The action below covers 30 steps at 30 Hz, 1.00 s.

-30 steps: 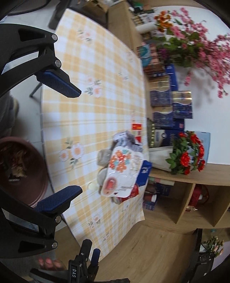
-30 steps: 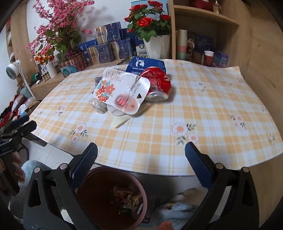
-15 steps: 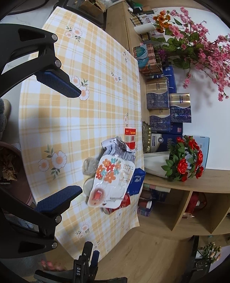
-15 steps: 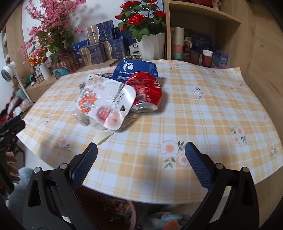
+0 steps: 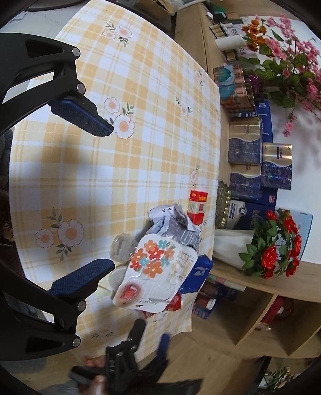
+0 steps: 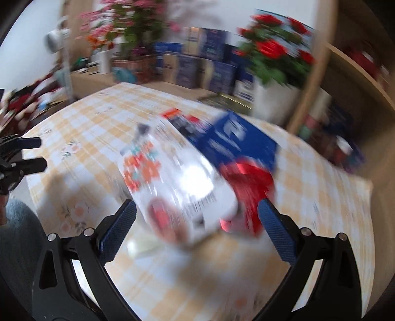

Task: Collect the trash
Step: 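Grasp the clear Bowl hook blister pack with the right gripper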

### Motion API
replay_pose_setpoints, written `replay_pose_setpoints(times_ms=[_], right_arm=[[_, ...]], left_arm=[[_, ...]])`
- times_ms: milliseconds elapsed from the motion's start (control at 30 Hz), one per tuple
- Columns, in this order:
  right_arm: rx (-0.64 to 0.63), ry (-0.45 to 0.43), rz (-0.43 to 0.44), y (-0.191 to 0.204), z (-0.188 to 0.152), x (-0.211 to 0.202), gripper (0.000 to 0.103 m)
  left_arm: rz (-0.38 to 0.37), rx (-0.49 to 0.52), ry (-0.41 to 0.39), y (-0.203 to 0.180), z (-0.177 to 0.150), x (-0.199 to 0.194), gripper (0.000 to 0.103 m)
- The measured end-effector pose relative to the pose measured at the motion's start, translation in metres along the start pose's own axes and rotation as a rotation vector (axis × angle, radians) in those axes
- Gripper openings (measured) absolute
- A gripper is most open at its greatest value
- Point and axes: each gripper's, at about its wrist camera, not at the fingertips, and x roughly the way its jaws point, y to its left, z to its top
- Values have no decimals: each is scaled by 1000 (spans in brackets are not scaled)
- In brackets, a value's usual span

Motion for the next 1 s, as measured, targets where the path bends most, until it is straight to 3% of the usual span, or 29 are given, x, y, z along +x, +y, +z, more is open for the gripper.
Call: replay_pose_setpoints(times_ms=[100, 167, 300, 533, 600, 633, 767, 833, 1000], right_arm=[[-66, 17, 87, -2, 25, 20, 94], [-87, 44, 151, -3, 39, 36, 82], [-113, 119, 219, -3, 55, 65, 67], [-94, 204, 290, -7, 53, 96, 65], [-81, 209, 316, -8, 50, 97, 58], [-69, 199, 328, -9, 50, 94, 47], [-32, 128, 362, -12, 52, 73, 38], [2, 71, 391, -14, 54, 56, 26], [119, -78, 385, -29, 52, 10, 26]], left_arm=[[-2, 9, -14, 1, 1, 0, 97], [-12, 13, -17, 2, -1, -1, 97], [-24, 24, -12, 4, -5, 0, 97], [-56, 10, 7, 7, -10, 6, 97], [-63, 15, 11, 5, -11, 9, 97], [-69, 17, 11, 4, -11, 9, 97], [-100, 33, 8, -4, -11, 11, 97], [-110, 43, 10, -7, -12, 12, 97], [-162, 29, 17, -12, -9, 16, 97]])
